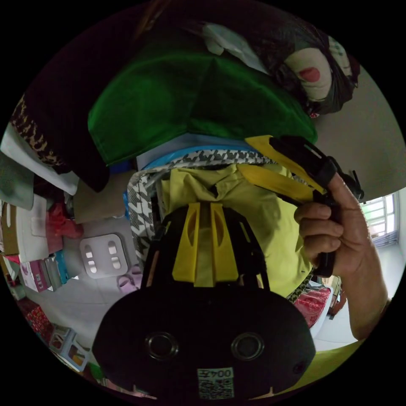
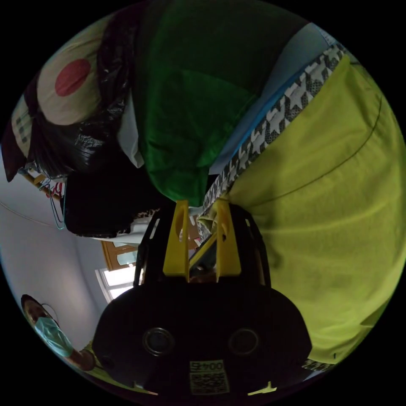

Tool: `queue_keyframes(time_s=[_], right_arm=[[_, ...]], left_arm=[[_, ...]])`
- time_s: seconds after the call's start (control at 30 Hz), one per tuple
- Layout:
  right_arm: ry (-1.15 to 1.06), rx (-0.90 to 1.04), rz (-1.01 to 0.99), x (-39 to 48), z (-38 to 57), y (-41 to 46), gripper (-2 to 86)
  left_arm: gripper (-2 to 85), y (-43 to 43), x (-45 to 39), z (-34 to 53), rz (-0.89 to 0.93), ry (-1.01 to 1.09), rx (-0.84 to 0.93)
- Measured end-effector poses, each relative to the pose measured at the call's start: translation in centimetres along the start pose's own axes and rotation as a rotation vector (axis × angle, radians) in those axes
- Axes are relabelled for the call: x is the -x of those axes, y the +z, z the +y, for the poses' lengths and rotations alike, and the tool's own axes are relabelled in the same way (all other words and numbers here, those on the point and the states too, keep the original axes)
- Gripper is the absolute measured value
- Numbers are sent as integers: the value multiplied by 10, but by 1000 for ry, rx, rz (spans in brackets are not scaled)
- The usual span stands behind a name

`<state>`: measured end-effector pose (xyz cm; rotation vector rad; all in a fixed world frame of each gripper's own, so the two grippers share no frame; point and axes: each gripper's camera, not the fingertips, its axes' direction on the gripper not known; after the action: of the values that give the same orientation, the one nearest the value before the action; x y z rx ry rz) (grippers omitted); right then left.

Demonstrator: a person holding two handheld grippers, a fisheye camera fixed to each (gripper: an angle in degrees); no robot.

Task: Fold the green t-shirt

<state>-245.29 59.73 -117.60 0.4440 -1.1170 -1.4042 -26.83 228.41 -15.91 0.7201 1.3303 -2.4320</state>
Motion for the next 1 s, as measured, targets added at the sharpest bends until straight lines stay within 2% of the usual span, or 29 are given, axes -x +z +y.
queue_keyframes(time_s=[0.13,0.23,0.3,0.4,0.53,0.6,0.73,0.87,0.93,1.0], right_arm=[[-3,-9,20,13,4,-2,95],[16,-2,74,18,3,-2,40],[-4,1,56,28,4,-6,18],[-104,10,167,70,16,-10,7],[-71,11,99,73,31,-21,2],[-90,5,107,84,42,-25,1],[-116,-11,117,108,72,-40,0],[-107,-15,90,123,101,-50,-1],[-115,-15,93,131,112,-52,1],[-123,-6,96,138,124,-54,3]], left_arm=[[17,8,7,-16,0,3,-7],[17,18,16,-31,8,4,-15],[16,26,24,-45,24,-8,-11],[15,37,35,-63,40,-20,-8],[12,49,55,-85,109,-75,-17],[9,35,60,-94,167,-84,-116],[6,38,39,-113,67,-7,-190],[5,77,40,-156,32,-21,-249],[5,111,51,-183,-18,-43,-206],[5,163,85,-212,41,-132,-123]])
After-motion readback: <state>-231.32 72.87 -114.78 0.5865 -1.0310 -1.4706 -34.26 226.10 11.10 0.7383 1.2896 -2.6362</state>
